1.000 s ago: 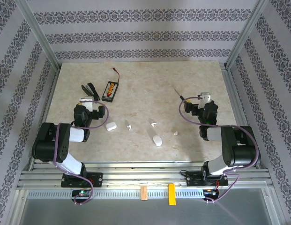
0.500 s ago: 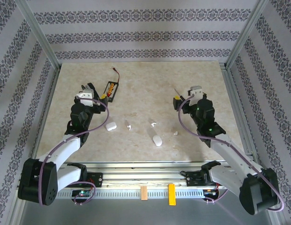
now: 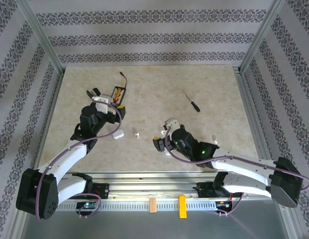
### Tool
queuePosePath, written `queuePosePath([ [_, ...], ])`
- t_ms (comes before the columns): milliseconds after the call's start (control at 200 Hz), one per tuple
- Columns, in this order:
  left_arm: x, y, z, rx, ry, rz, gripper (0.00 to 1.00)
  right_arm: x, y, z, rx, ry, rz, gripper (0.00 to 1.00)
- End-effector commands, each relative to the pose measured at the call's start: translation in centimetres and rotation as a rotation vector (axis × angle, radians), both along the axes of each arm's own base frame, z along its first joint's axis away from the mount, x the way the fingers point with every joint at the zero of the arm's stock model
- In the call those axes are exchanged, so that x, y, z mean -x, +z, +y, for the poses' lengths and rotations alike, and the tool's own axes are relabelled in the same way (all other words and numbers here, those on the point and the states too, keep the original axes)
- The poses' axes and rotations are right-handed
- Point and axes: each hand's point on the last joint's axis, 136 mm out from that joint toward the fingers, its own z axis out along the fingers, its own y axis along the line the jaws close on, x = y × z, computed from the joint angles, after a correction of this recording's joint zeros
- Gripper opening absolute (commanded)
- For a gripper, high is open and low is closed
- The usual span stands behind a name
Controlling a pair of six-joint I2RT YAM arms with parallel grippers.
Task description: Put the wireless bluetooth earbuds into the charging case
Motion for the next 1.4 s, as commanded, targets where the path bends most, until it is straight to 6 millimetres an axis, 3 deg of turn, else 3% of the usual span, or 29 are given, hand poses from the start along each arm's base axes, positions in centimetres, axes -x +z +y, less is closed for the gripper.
queuePosePath([
  [0, 0.0, 0.4, -1.3, 0.010, -0.059, 0.016, 0.99, 1.1, -3.3, -1.1, 0.013, -0.085, 0.117, 0.98],
  [170, -0.2, -0.7, -1.2, 0.000, -0.052, 0.041, 0.99, 2.6, -7.3, -2.5, 0.130, -0.129, 0.262, 0.98],
  [230, -0.4, -1.1, -1.1, -0.019, -0.048, 0.053, 0.99, 2.7, -8.0, -2.6, 0.153, -0.140, 0.284, 0.98],
  [415, -0.5, -1.3, -1.2, -0.035, -0.053, 0.058, 0.99, 3.0, -9.9, -3.0, 0.226, -0.148, 0.338, 0.78],
  [620, -0.6, -2.0, -1.3, -0.038, -0.055, 0.077, 0.99, 3.2, -11.1, -2.3, 0.245, -0.119, 0.384, 0.71],
  [1139, -1.0, -2.4, -1.5, -0.040, -0.067, 0.087, 0.99, 2.7, -11.6, -2.3, 0.275, -0.104, 0.395, 0.43],
  [1284, -0.9, -2.4, -1.7, -0.034, -0.073, 0.092, 0.99, 2.8, -10.5, -1.8, 0.248, -0.070, 0.382, 0.38],
  [1394, -0.6, -1.7, -2.5, 0.030, -0.109, 0.098, 0.99, 2.4, -8.6, -1.1, 0.203, -0.008, 0.340, 0.33],
])
